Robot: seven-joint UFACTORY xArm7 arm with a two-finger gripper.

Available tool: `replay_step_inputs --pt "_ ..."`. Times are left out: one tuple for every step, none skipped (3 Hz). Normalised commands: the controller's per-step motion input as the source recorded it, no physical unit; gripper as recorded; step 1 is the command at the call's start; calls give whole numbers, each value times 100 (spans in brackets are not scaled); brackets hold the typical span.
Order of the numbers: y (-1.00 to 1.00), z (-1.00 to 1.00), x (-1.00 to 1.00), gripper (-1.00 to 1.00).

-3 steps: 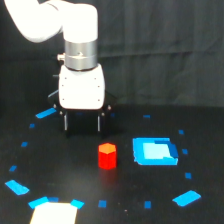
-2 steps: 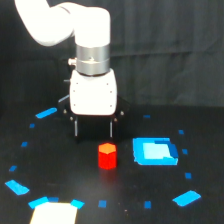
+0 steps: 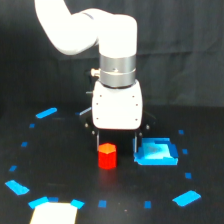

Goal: Pick up the red object from the table

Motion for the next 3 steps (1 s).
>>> replay_step_inputs --pt "-31 -100 -44 55" --pt "-8 10 -64 -99" --pt "7 1 -29 -100"
